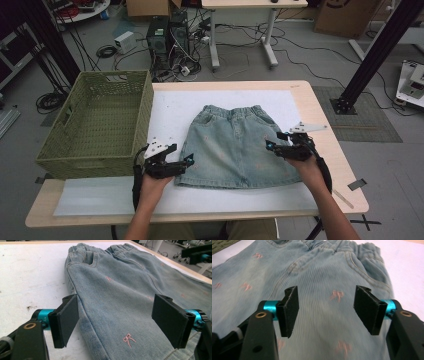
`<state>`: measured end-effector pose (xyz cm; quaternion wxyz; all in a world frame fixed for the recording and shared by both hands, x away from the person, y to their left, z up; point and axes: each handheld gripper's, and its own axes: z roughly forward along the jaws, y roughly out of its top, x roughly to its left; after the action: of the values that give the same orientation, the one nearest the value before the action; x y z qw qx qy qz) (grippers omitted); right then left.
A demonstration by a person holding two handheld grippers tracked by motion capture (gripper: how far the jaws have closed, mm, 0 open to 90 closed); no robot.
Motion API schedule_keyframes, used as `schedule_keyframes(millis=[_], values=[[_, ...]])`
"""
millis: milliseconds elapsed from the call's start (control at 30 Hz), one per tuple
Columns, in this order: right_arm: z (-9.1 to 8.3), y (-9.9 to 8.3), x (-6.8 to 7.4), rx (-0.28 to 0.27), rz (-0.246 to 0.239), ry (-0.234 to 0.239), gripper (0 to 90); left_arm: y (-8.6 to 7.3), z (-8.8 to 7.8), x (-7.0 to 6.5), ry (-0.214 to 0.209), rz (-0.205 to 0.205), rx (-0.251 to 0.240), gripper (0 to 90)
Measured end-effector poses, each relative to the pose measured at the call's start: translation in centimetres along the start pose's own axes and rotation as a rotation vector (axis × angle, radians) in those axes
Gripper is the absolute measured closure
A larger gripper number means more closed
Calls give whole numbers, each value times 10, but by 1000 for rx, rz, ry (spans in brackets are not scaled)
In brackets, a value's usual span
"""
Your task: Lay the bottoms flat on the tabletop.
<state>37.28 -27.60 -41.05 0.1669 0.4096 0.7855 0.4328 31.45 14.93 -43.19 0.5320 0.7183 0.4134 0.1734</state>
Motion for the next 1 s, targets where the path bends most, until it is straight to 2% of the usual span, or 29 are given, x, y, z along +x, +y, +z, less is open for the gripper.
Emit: schedule_keyframes(millis=[133,267,400,500,567,600,667,733,800,867,933,1000], values=[[31,18,-2,19,24,-22,384,2,5,-1,-7,4,-2,219],[61,28,-4,47,53,-48,444,2,8,-1,-13,3,-7,218],[85,31,-7,120,66,-85,487,1,11,-2,-21,7,-6,219],[95,29,-5,160,-1,-117,492,0,12,-1,-19,10,2,218],[97,27,0,164,-67,-143,487,0,13,1,-17,5,5,219],[97,27,1,159,-81,-150,485,0,13,2,-17,4,9,219],[93,27,-1,163,-74,-136,444,0,12,4,-13,-5,8,219],[84,30,-3,159,-33,-106,415,0,11,5,-12,-8,6,218],[70,30,-9,125,11,-57,427,-1,10,5,-9,-7,7,219],[56,24,-11,92,38,-40,483,-1,9,6,-13,-5,8,219],[49,15,-12,126,5,-70,502,-1,9,6,-12,-7,9,219],[48,6,-13,176,-16,-79,500,-1,9,6,-15,-10,11,219]])
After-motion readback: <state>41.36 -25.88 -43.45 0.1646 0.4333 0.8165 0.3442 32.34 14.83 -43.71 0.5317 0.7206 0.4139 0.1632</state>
